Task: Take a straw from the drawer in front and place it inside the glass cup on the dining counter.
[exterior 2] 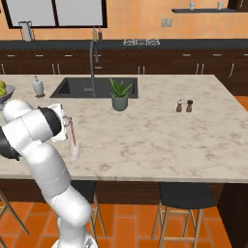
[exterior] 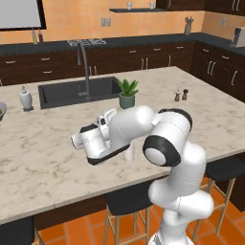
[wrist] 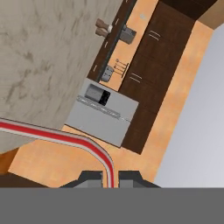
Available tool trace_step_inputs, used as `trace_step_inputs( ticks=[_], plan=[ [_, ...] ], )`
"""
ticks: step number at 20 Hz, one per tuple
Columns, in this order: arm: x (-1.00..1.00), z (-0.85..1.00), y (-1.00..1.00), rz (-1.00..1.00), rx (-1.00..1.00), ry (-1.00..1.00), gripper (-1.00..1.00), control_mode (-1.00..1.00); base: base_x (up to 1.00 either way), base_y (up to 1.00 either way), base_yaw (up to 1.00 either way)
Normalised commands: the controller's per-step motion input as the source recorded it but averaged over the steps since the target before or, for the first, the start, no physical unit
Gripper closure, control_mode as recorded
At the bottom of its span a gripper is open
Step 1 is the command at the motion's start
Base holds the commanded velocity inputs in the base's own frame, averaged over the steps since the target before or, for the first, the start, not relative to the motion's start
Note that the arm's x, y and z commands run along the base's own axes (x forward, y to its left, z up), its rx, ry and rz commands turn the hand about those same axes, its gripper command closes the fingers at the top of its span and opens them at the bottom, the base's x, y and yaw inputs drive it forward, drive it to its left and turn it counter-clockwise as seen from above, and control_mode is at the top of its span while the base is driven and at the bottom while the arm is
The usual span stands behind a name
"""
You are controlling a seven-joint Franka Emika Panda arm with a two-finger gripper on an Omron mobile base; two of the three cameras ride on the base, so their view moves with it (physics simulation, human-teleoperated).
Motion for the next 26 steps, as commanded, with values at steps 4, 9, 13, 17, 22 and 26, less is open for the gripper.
trace_step_inputs(
  ticks=[4,9,13,17,22,26],
  plan=[
    [-0.38,-0.15,0.00,-0.03,0.00,0.00,1.00,-1.00,0.00,0.00,0.00],
    [-0.43,-0.08,0.00,-0.04,0.00,0.00,1.00,-1.00,0.00,0.00,0.00],
    [-0.06,-0.14,-0.10,-0.09,0.00,0.00,1.00,-1.00,0.00,0.00,0.00],
    [-0.12,-0.16,-0.15,-0.08,0.00,-0.01,1.00,-1.00,0.00,0.00,0.00],
    [-0.04,-0.05,-0.03,-0.05,0.00,-0.03,1.00,-1.00,0.00,0.00,0.00],
    [0.00,0.00,0.00,-0.03,0.00,-0.03,-1.00,-1.00,0.00,0.00,0.00]
  ],
)
